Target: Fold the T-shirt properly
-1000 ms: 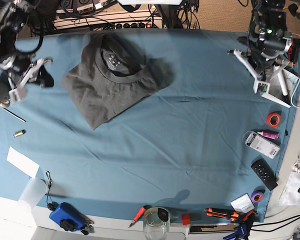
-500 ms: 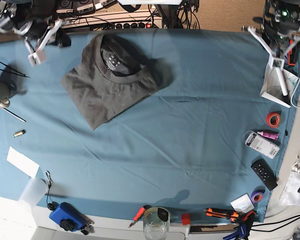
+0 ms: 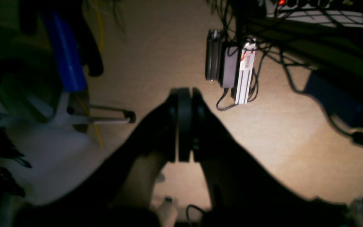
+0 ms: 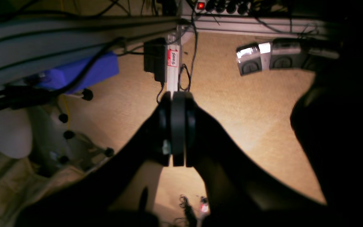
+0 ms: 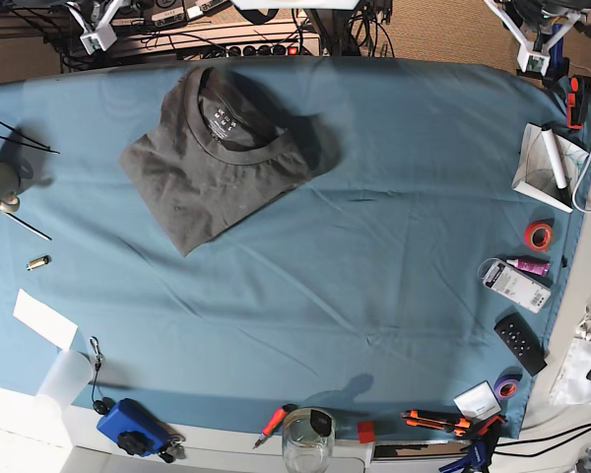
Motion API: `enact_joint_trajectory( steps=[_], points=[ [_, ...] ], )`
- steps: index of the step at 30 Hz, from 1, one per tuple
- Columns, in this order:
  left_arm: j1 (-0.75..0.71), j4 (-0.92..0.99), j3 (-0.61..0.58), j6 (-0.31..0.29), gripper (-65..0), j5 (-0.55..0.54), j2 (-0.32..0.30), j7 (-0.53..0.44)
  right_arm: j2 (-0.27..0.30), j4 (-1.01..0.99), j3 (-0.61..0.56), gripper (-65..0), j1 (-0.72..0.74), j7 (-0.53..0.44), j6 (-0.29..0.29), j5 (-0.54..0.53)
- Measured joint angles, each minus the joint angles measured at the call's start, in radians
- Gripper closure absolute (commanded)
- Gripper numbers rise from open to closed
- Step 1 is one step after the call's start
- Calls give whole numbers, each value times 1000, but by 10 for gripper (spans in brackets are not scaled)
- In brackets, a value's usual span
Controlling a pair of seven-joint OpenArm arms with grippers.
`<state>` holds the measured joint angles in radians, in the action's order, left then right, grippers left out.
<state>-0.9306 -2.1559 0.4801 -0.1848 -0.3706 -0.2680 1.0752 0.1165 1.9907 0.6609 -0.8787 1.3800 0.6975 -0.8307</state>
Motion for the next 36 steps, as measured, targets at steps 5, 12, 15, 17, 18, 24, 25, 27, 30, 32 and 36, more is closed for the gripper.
enact_joint_trajectory(
  steps=[5,12,15,17,18,24,25,27,30,32,36],
  points=[
    [-2,144,-23,-23,0,2,-1,-53,6,-223,0,0,23,-24,-1,13],
    [86,398,-87,-52,0,3,2,-78,39,-587,-18,0,163,-48,1,56],
    [145,525,-102,-52,0,22,2,-108,67,-711,-57,0,201,-109,1,132],
    [185,615,-110,-52,0,54,2,-130,90,-779,-105,0,218,-190,-1,220],
    [208,659,-114,-52,0,64,2,-140,100,-808,-132,0,229,-232,-1,261],
    [355,936,-153,-52,0,114,4,-264,119,-937,-303,0,338,-532,-5,528],
    [375,981,-166,-52,0,136,5,-293,118,-964,-333,0,358,-581,-7,563],
    [414,1064,-198,-52,0,206,6,-347,116,-1021,-394,0,401,-658,-5,624],
    [470,1161,-242,-52,0,281,5,-454,117,-1114,-482,0,473,-791,-5,771],
    [500,1214,-263,-35,0,311,7,-517,117,-1175,-540,0,515,-903,-72,858],
    [527,1294,-267,39,0,344,41,-619,117,-1300,-642,0,569,-1079,-238,919]
  ],
)
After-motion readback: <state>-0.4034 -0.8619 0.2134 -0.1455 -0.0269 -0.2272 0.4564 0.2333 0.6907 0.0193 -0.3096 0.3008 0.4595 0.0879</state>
